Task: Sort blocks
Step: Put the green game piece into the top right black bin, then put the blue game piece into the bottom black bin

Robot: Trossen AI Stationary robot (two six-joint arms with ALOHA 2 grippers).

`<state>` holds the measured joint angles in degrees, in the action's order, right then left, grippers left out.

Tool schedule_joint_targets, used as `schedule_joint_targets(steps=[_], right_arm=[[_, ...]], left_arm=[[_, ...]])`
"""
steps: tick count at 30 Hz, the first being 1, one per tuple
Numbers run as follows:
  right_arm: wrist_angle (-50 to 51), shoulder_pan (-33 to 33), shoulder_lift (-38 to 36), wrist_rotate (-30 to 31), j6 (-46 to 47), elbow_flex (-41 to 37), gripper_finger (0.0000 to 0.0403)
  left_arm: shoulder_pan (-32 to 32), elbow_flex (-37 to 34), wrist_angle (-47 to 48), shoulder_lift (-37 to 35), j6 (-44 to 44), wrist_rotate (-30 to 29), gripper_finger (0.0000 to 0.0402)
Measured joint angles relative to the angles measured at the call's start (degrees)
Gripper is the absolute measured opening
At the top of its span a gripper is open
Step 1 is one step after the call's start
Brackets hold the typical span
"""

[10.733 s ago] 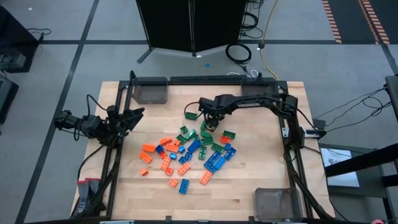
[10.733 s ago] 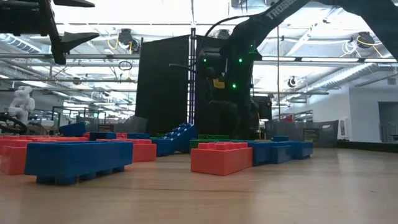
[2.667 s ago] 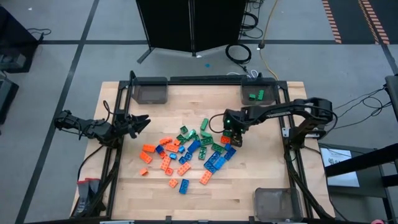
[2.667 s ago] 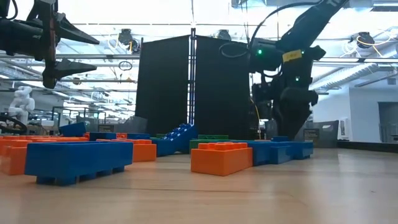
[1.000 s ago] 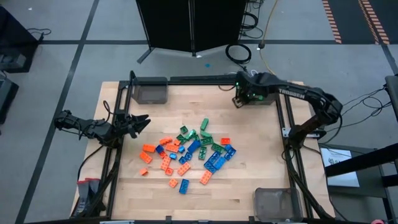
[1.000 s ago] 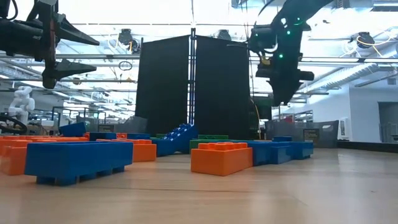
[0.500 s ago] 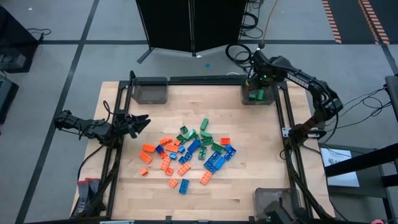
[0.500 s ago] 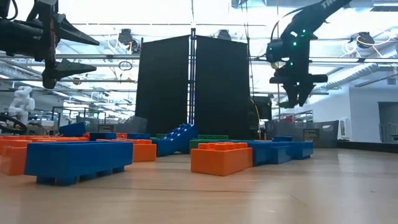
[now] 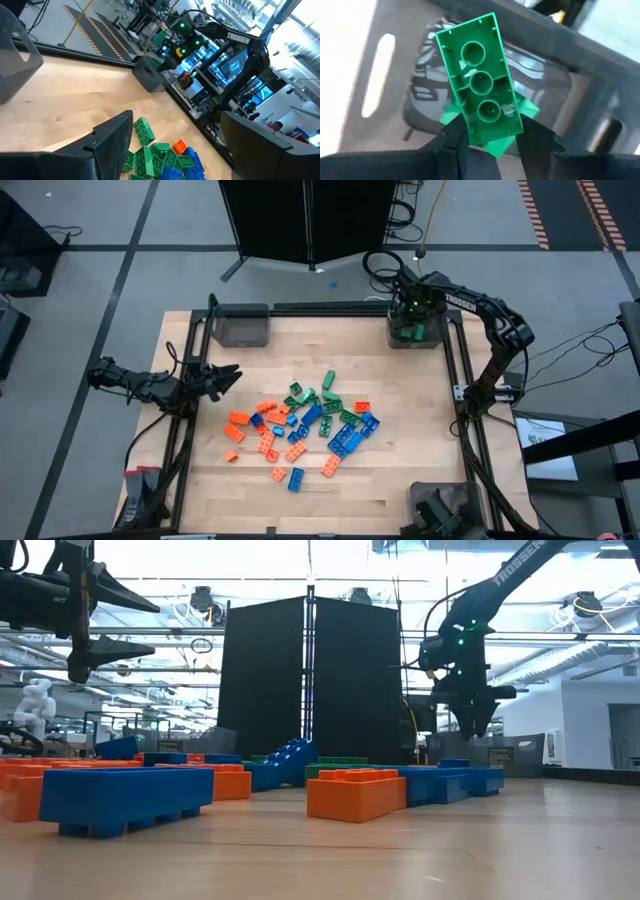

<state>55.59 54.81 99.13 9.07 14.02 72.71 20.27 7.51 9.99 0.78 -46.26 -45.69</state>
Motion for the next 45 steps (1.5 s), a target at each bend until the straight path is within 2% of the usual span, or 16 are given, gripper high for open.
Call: schedule_joint_targets(steps=[4,10,12,15,18,22,25,28,31,37,40,45], right_arm=[[-2.04,0.00,0.00,-1.87,-1.25,0.00,0.0121],[-2.31,0.39,0.00,-1.95,-1.01,0.00,0.0249],[-1.37,0.43,-0.05,-1.94,-0.85,0.00,0.0271],[-0.86,0.39,-1.13,-2.52,-2.25,0.04,0.0278],[-0.10,0.39,-2.65,-8.55,-5.26,1.59,0.0270],[-0.15,-1.95,-7.24,-23.68,-9.14,5.02,0.0253],[-0.44,-6.89,-11.06,-35.97,-11.21,6.25,0.0246],[-0.41,-15.27,-14.70,-41.20,-13.27,6.27,0.0242],[0.87,-25.69,-16.56,-39.68,-16.52,6.27,0.0242],[3.75,-43.83,-16.18,-22.60,-22.42,3.71,0.0242],[0.70,-48.92,-16.09,-19.66,-21.54,-1.26,0.0242],[-6.11,-53.78,-16.02,-19.62,-18.42,-10.21,0.0242]], left_arm=[[0.00,0.00,0.01,0.00,0.02,0.00,0.0303],[0.00,-0.02,0.01,0.00,0.07,0.00,0.0303],[0.00,-0.02,0.03,0.00,0.07,0.00,0.0303],[0.00,-0.01,0.03,0.00,0.09,0.00,0.0303],[0.00,0.00,0.06,0.00,0.11,-0.02,0.0303],[0.00,-0.01,0.08,0.00,0.13,-0.01,0.0303],[0.00,-0.02,0.54,0.00,0.16,-0.02,0.0303],[0.00,-0.02,1.82,0.01,0.08,-0.04,0.0303],[0.00,-0.02,1.92,0.02,0.07,-0.04,0.0303],[0.00,-0.02,2.07,0.02,0.04,-0.04,0.0303],[0.00,-0.02,2.17,0.02,0.04,-0.04,0.0303],[0.00,-0.02,2.37,0.00,0.02,-0.04,0.0303]])
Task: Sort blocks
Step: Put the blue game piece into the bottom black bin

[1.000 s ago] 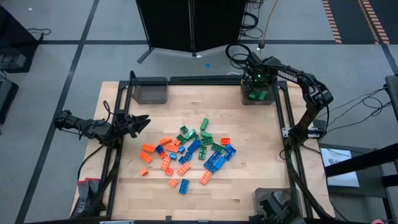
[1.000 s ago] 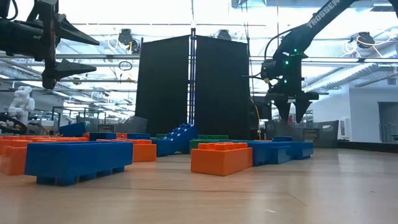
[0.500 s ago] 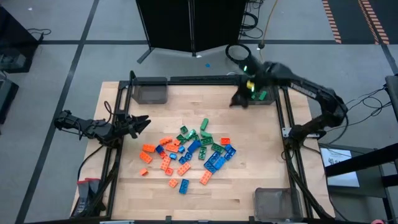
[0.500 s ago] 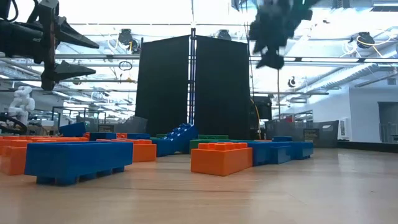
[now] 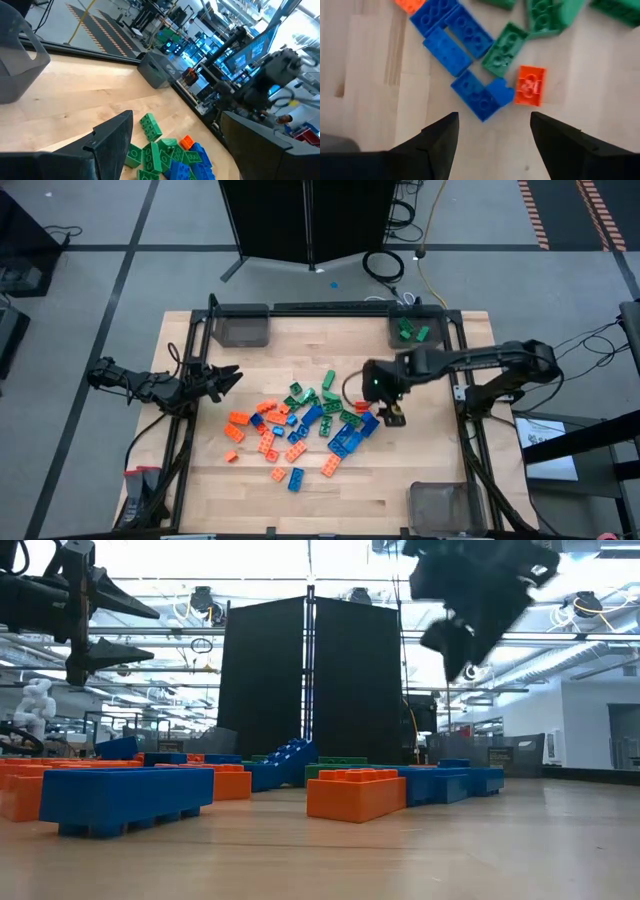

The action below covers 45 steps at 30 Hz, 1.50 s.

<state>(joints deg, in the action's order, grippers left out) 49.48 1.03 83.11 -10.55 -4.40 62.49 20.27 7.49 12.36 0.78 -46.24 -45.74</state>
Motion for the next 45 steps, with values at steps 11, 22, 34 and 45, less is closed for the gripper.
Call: schedule_joint_targets(steps=[11,22,34,45], right_arm=[[-14.19,-8.48,3.16,0.39,-3.99,-5.17,0.0242],[-14.89,-11.25,13.38,6.07,-9.78,-5.20,0.0242],[-14.97,-11.22,20.70,7.07,-8.76,-4.87,0.0202],[-11.87,-10.72,17.47,8.17,4.67,-1.86,0.0116]], left_arm=[[0.00,0.00,0.62,0.02,-1.51,0.01,0.0303],[0.00,0.00,0.78,0.26,-1.53,0.02,0.0303],[0.00,0.00,0.61,0.24,-1.73,0.00,0.0303],[0.00,0.00,0.85,0.24,-1.49,0.02,0.0303]])
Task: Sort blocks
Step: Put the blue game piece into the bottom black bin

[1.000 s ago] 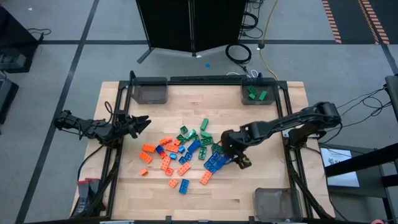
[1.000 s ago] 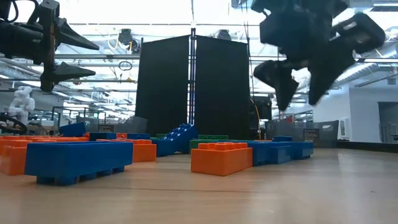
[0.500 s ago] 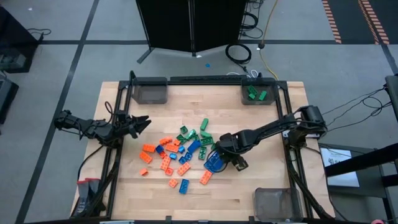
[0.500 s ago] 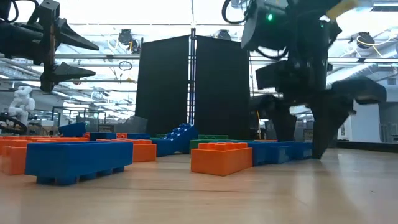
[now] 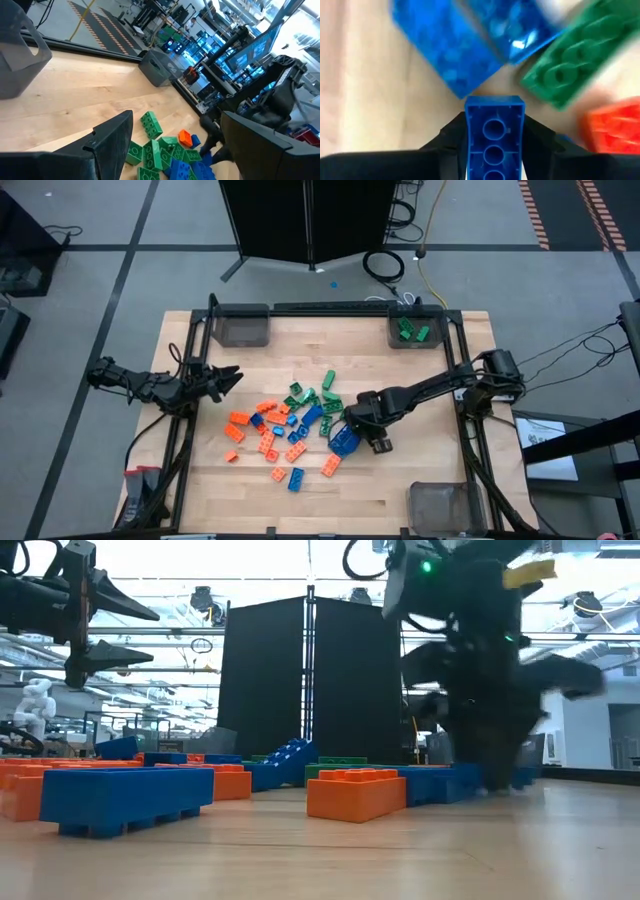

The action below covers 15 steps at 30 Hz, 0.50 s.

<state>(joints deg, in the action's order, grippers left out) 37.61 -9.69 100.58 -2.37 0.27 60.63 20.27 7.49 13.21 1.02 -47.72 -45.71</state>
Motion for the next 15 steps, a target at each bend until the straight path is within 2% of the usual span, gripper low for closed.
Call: schedule_joint_targets(steps=[5,9,15], right_arm=[[5.90,-1.33,-6.84,0.10,7.68,4.14,0.0116],[10.32,-4.46,-15.12,1.75,18.42,5.54,0.0116],[19.45,-17.16,-23.72,8.28,41.23,5.52,0.0116]], left_arm=[[0.00,0.00,0.33,0.00,0.00,0.00,0.0303],[0.00,0.00,0.39,0.00,-0.02,0.00,0.0303],[0.00,0.00,0.50,0.00,0.00,0.02,0.0303]])
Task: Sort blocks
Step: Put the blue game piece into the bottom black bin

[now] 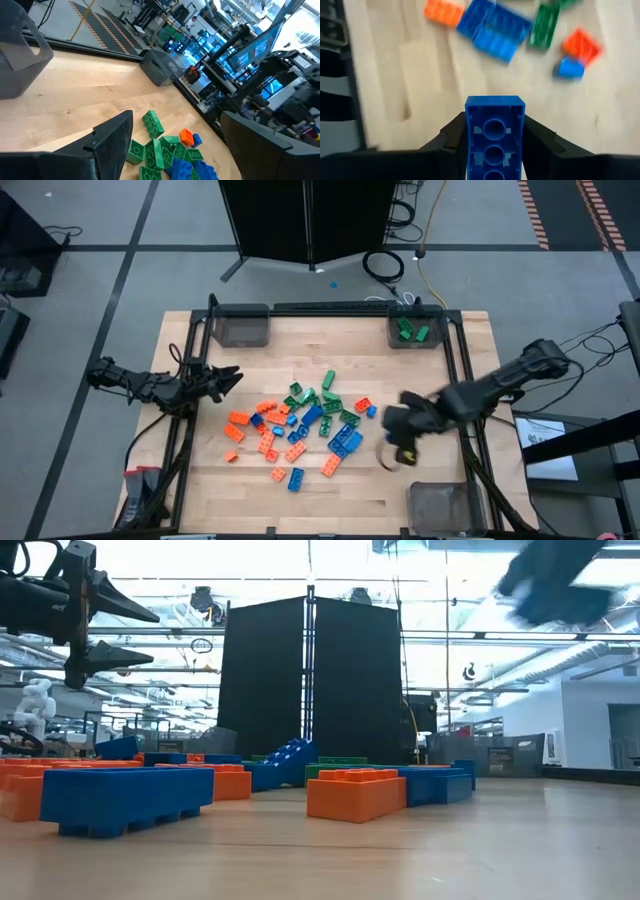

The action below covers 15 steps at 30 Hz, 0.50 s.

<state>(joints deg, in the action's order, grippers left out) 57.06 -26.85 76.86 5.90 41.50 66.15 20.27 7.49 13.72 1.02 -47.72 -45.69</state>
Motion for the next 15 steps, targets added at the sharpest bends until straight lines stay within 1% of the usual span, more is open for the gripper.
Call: schedule_joint_targets(steps=[3,7,11,15], right_arm=[[2.96,-7.56,-0.28,0.18,10.80,-0.03,0.0116],[2.43,-16.18,1.57,0.30,22.85,-0.04,0.0116],[0.71,-22.52,5.00,0.22,32.83,-0.04,0.0116],[-2.87,-27.48,9.33,0.14,39.49,-0.04,0.0116]], left_arm=[[0.00,0.00,1.06,0.00,-0.02,0.01,0.0303],[0.00,0.00,1.07,0.00,-0.02,0.00,0.0303],[0.00,0.00,1.03,0.00,-0.03,0.00,0.0303],[0.00,0.00,1.03,0.00,-0.04,0.00,0.0303]])
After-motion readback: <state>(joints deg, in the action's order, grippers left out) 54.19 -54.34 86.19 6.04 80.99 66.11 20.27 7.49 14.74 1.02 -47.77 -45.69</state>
